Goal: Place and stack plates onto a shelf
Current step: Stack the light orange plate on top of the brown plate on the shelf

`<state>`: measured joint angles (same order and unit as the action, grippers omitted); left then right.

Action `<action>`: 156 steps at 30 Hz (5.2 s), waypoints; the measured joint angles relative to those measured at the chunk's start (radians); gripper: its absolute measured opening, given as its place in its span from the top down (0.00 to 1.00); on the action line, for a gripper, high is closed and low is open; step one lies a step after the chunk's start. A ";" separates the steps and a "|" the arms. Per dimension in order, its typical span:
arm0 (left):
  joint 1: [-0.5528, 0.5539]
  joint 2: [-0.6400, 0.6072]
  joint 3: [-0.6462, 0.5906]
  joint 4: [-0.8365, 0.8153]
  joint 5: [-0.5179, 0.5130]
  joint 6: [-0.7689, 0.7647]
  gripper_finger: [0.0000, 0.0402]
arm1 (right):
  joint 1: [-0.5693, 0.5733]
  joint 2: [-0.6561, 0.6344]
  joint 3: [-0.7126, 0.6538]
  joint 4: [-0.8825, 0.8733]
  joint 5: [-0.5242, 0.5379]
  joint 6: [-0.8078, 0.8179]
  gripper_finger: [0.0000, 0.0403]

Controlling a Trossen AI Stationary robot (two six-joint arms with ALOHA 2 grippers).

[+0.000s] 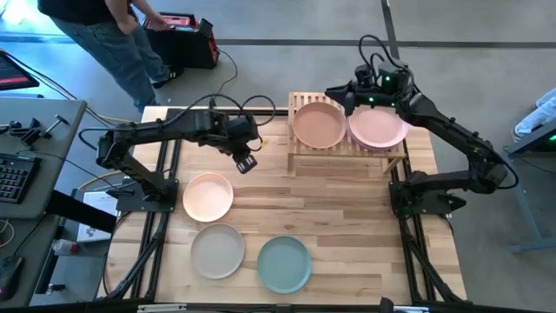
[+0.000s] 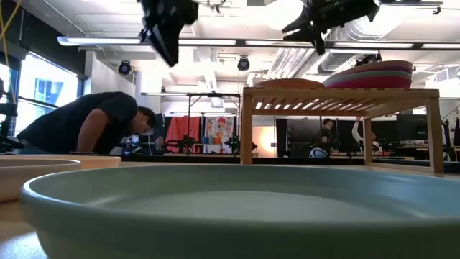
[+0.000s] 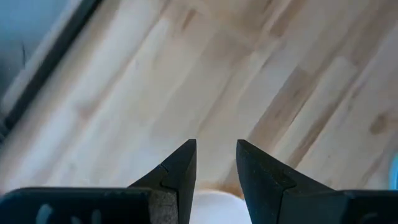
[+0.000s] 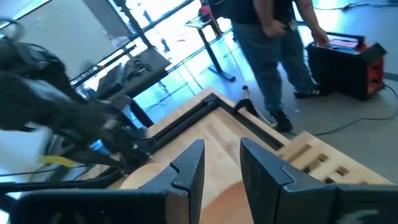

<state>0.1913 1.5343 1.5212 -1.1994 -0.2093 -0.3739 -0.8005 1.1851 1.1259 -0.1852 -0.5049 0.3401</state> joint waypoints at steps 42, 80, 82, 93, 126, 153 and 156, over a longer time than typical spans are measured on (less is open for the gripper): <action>-0.299 0.000 -0.541 0.301 0.172 -0.756 0.74 | 0.466 -0.014 0.000 -0.056 0.174 0.185 0.79; -0.404 -0.002 -0.766 0.528 0.176 -0.725 0.98 | 0.593 -0.014 0.000 -0.132 0.382 0.240 0.79; -0.405 -0.002 -0.760 0.527 0.184 -0.682 0.98 | 0.593 -0.014 0.000 -0.132 0.393 0.239 0.79; -0.405 0.000 -0.613 0.407 0.179 -0.399 1.00 | 0.593 -0.014 0.000 -0.132 0.397 0.239 0.79; -0.252 0.000 -0.056 0.043 -0.383 0.827 1.00 | 0.393 -0.014 0.000 0.114 0.539 0.064 0.79; -0.047 0.000 -0.031 0.181 -0.436 1.143 1.00 | 0.234 0.272 0.515 -0.398 0.590 -0.114 0.79; -0.047 0.000 -0.031 0.180 -0.395 1.210 1.00 | 0.240 0.346 0.589 -0.524 0.568 -0.055 0.79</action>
<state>0.1448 1.5345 1.4899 -1.0199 -0.6040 0.8358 -0.5602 1.5307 1.7148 -0.7095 0.0631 0.2849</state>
